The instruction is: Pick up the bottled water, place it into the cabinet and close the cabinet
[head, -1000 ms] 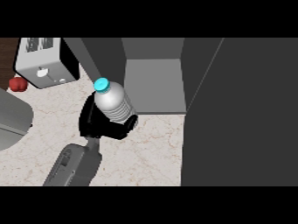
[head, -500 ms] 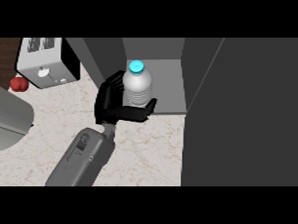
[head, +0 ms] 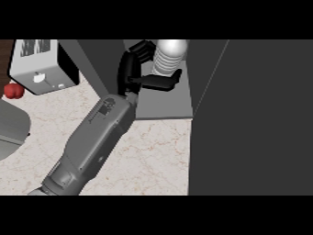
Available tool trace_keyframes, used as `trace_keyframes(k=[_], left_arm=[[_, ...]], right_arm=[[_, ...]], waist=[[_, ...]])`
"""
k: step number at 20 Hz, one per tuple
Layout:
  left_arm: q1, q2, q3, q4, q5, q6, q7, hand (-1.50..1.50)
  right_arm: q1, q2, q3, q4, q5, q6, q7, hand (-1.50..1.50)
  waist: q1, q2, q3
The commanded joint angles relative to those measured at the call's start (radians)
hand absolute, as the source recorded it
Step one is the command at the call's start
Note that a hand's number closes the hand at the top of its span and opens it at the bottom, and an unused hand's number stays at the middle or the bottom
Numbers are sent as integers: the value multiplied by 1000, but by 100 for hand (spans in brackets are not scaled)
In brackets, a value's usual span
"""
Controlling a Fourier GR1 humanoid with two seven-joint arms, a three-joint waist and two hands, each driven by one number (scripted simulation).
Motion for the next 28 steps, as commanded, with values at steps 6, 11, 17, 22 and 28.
trace_keyframes(k=[6, 11, 17, 22, 28], left_arm=[[-194, 4, 75, 390, -25, 17, -121, 150], [-286, 10, 100, 499, -33, 46, -159, 150], [-291, 3, 85, 616, -89, 139, -216, 150], [-271, 26, 65, 685, -134, 195, -257, 150], [-260, 96, 88, 727, -132, 193, -278, -150]], right_arm=[[39, 0, 39, 7, 31, 8, -50, -150], [16, -42, -30, 61, -32, 63, -71, -150], [41, -15, 23, 59, 10, 36, -84, -150], [29, -25, 14, 19, -3, 28, -44, -150], [16, -25, 11, 62, -20, 54, -80, -150]], waist=[[-22, 9, 0], [-27, 13, 1], [-36, 14, 0], [-32, 15, -1], [-46, 26, -1]])
